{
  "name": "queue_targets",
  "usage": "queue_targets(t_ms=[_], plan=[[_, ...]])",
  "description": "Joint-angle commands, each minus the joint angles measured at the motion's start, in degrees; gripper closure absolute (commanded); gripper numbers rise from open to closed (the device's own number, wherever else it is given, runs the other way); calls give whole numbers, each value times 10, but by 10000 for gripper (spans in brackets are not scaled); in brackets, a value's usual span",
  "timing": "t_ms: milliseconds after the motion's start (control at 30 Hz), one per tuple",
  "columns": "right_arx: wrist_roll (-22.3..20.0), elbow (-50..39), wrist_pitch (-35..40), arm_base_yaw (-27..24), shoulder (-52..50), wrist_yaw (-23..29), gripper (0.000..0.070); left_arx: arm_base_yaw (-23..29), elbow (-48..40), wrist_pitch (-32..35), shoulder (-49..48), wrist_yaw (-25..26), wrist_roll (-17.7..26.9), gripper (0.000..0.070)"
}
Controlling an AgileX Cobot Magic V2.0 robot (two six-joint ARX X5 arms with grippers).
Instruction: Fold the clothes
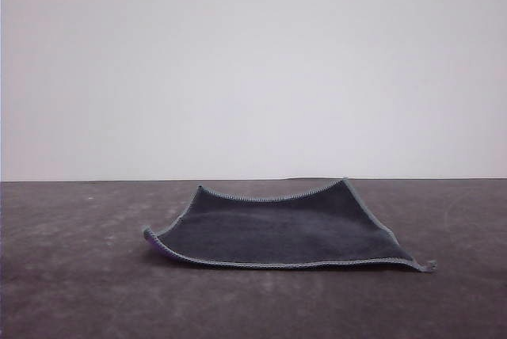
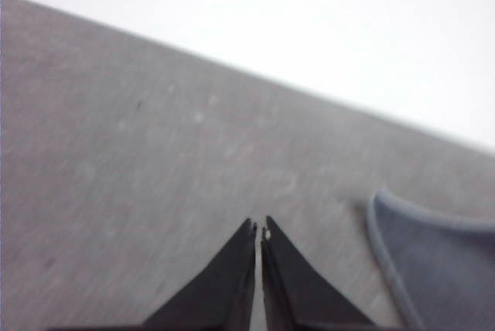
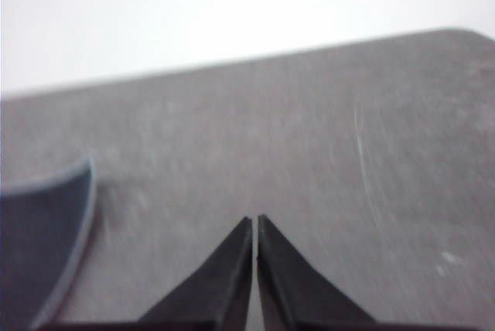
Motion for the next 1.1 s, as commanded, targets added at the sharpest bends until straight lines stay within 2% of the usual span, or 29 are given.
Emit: queue_targets(t_ms=[0, 133, 233, 400, 633, 833, 933, 1067], plan=[[41, 1, 29, 1, 0, 0, 690, 0, -10, 36, -1, -1, -37, 700], [47, 27, 37, 1, 0, 1, 690, 0, 7, 91, -1, -15, -37, 699], [48, 58, 23, 1, 0, 1, 693, 0, 43, 74, 0, -32, -37, 697], [48, 129, -43, 1, 3, 1, 694, 0, 139, -68, 14, -67, -36, 697], [47, 237, -177, 1, 52, -4, 694, 0, 259, -239, 78, -66, -19, 697], [21, 293, -255, 1, 142, -68, 694, 0, 331, -351, 161, -11, 38, 697], [-12, 305, -279, 1, 195, -114, 694, 0, 347, -371, 205, 29, 66, 697], [-56, 308, -287, 2, 268, -152, 694, 0, 356, -378, 260, 79, 80, 697]])
